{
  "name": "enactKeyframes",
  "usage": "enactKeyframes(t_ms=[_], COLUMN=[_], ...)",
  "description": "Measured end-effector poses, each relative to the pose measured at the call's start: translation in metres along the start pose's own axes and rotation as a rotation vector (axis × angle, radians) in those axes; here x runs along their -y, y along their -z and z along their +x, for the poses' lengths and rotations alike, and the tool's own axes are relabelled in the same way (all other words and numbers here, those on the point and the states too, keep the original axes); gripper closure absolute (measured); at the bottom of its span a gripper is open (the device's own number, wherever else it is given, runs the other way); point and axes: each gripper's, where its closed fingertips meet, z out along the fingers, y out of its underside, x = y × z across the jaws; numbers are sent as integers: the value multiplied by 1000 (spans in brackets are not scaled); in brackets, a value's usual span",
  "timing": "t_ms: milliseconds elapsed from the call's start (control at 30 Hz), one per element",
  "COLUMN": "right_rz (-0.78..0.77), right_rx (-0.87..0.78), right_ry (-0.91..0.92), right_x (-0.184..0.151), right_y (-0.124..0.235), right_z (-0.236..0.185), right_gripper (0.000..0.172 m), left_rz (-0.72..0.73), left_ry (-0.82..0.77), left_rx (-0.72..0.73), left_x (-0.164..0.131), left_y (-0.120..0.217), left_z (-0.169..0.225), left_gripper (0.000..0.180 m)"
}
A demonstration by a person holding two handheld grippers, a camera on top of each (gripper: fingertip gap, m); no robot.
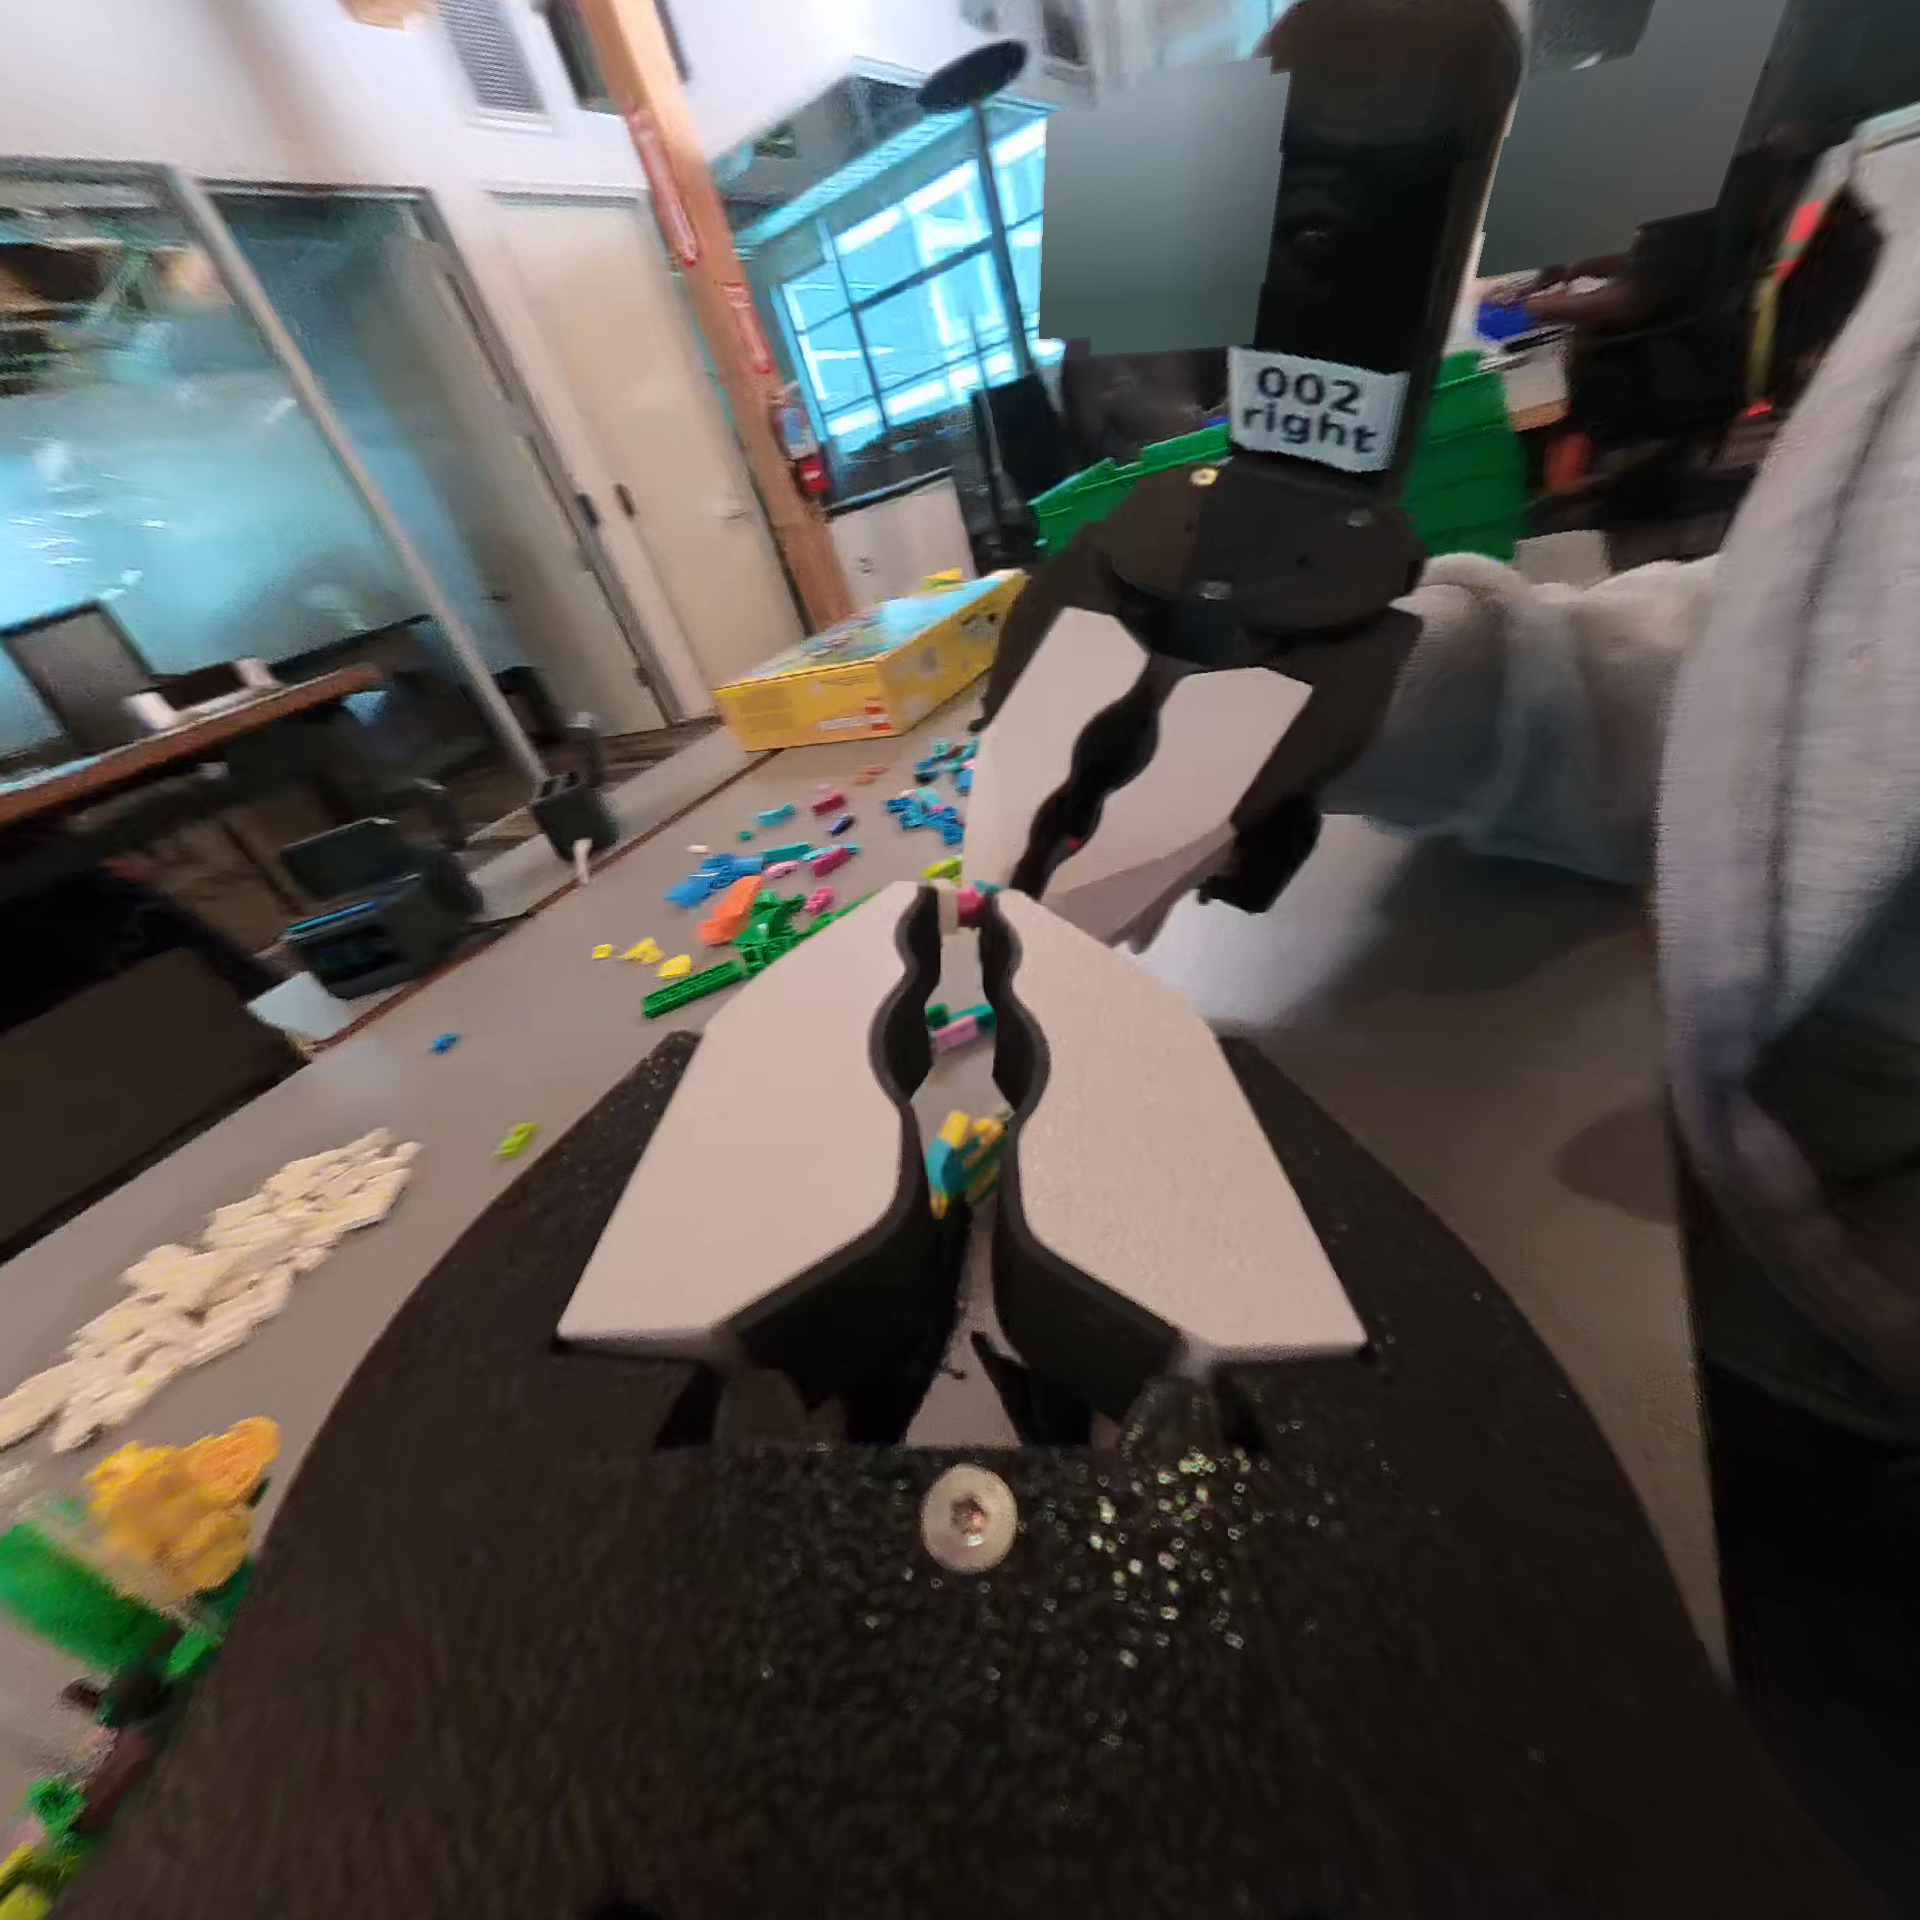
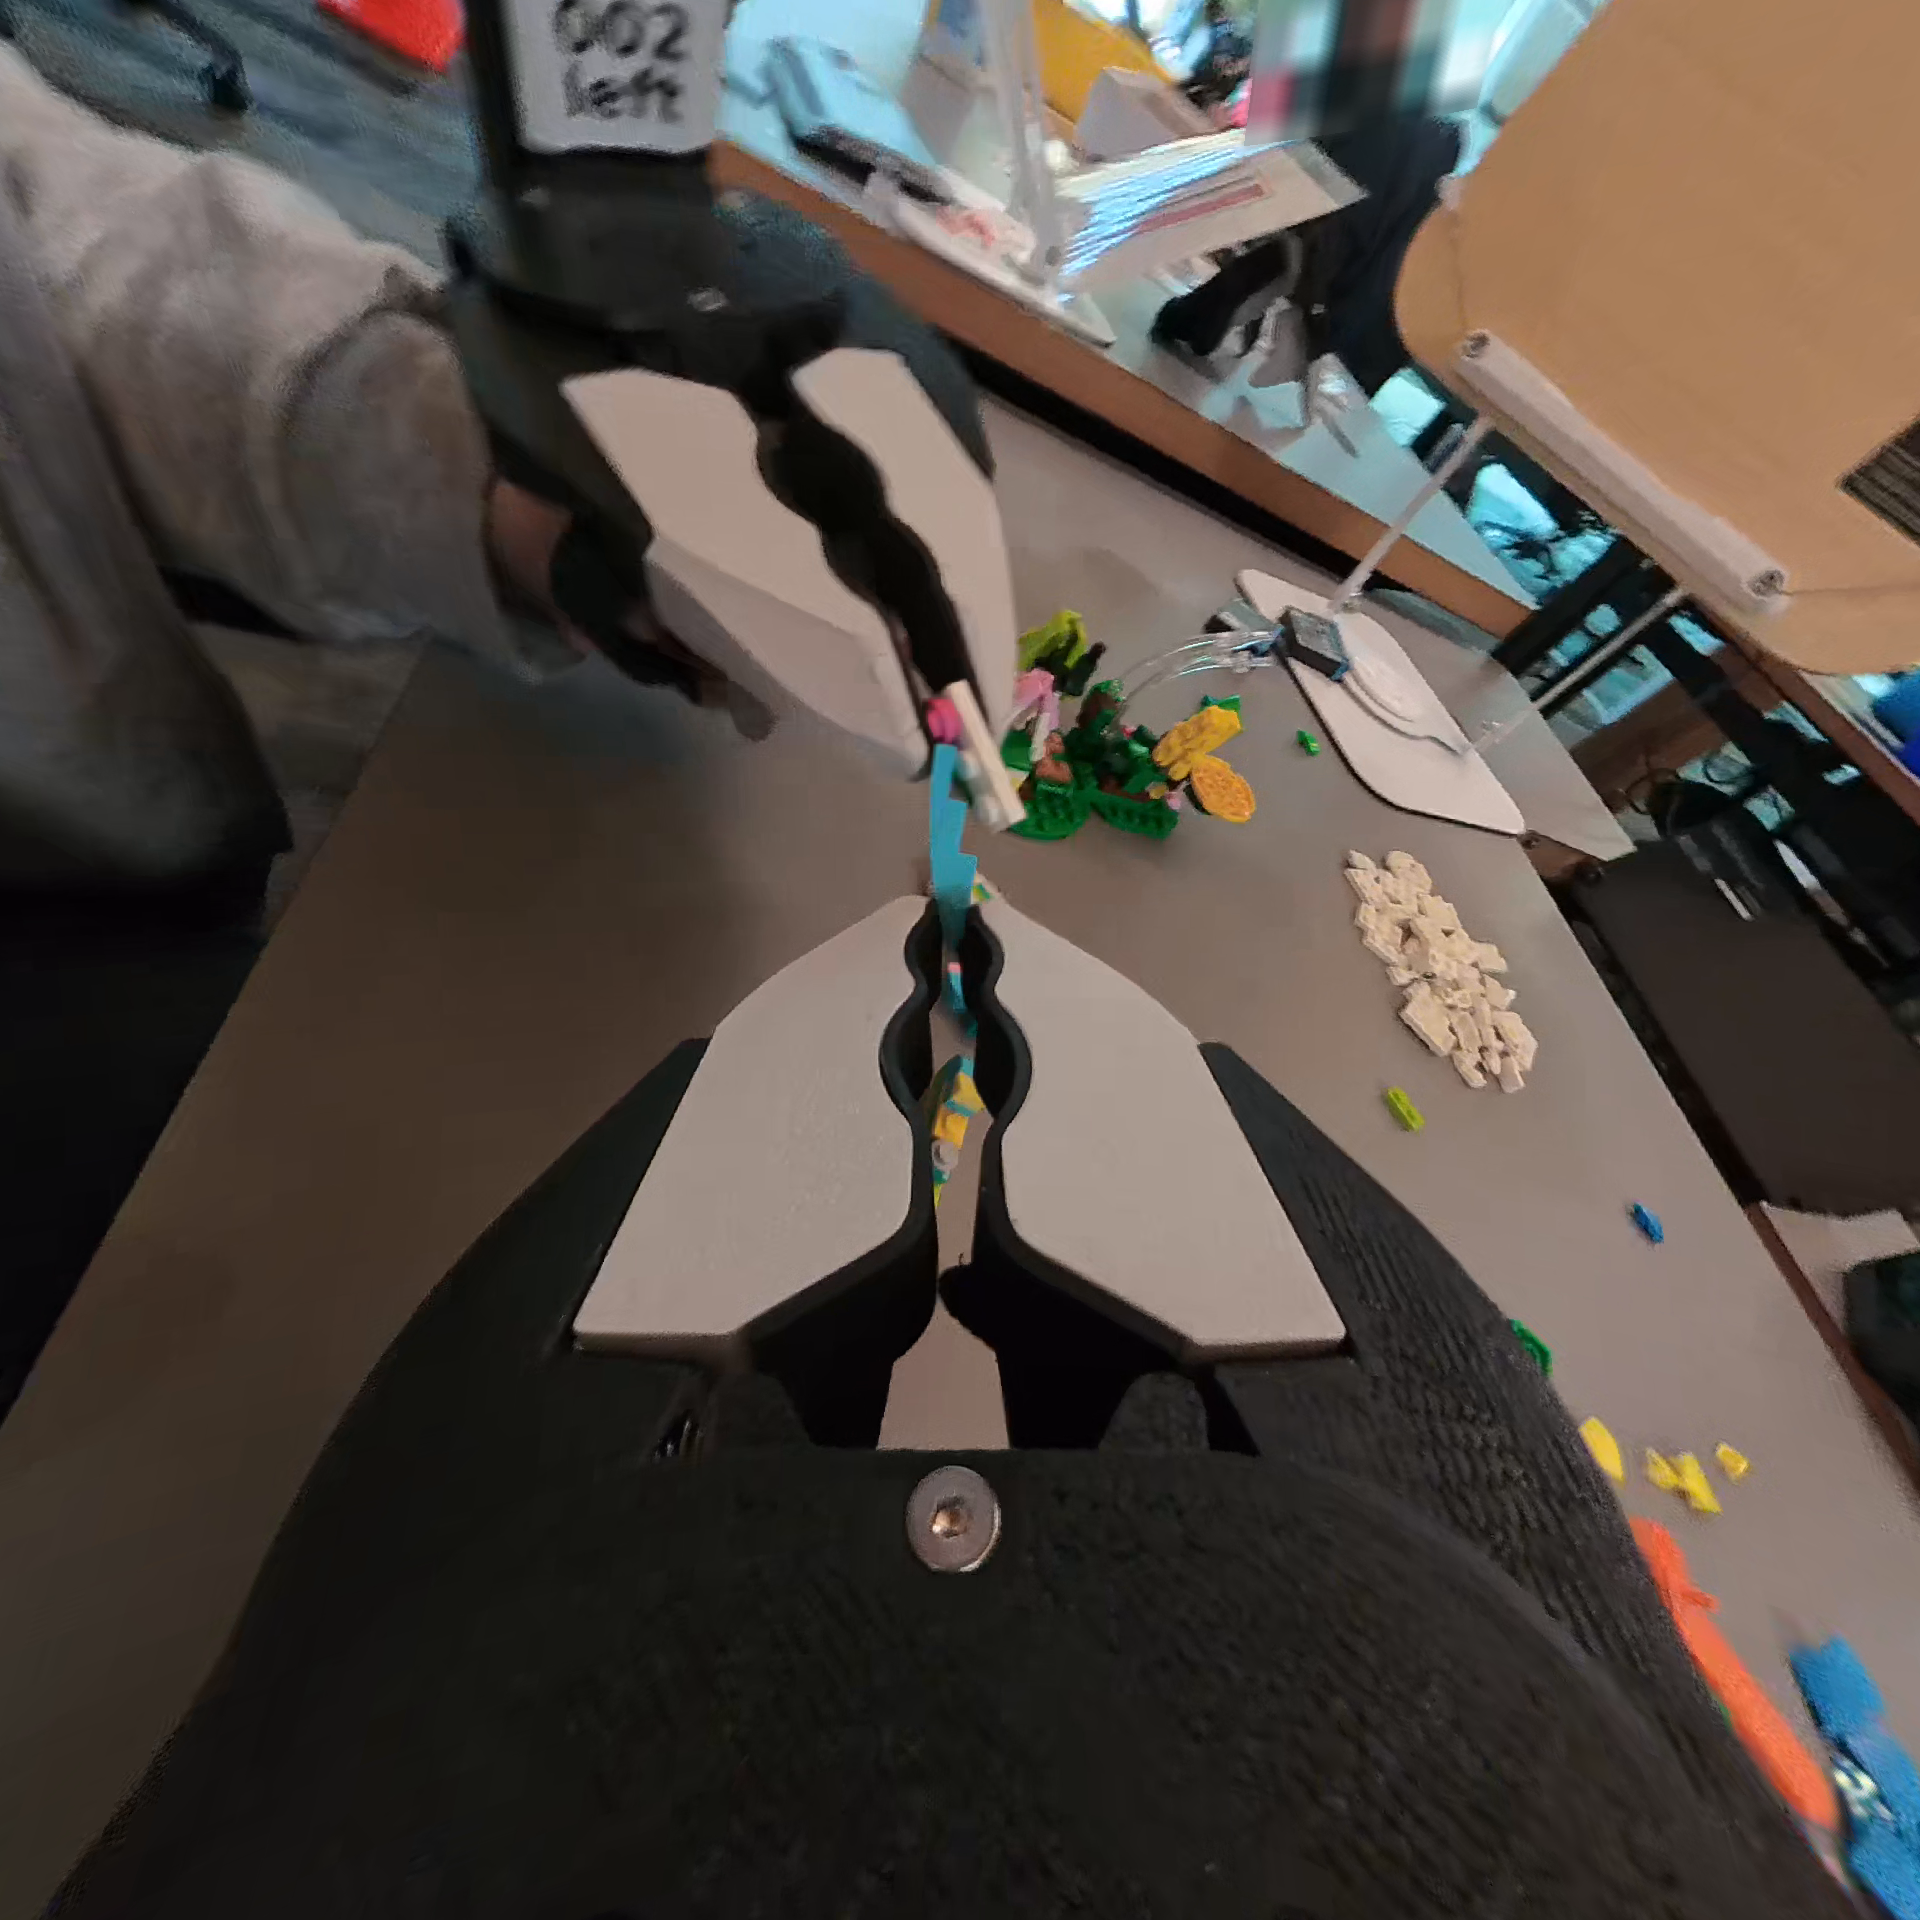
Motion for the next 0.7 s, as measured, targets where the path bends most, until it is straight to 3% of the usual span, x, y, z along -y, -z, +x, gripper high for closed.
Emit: enactKeyframes(t_ms=[267, 367, 567, 700], right_rz=[5, 3, -188, -302], right_rx=[-75, -193, -378, -336], right_ry=[5, 87, 113, 48], right_x=[-3, -6, -41, -60], right_y=[-3, 4, 3, -9], right_z=[9, 26, 56, 67], right_gripper=[170, 170, 170, 170], left_rz=[-8, 4, 60, 63], left_ry=[34, 70, 17, -45], left_rx=[141, 199, 353, 394], left_x=[-6, -9, -8, -5], left_y=[0, 7, 21, 21], left_z=[-19, -33, -52, -51], left_gripper=[173, 173, 173, 173])
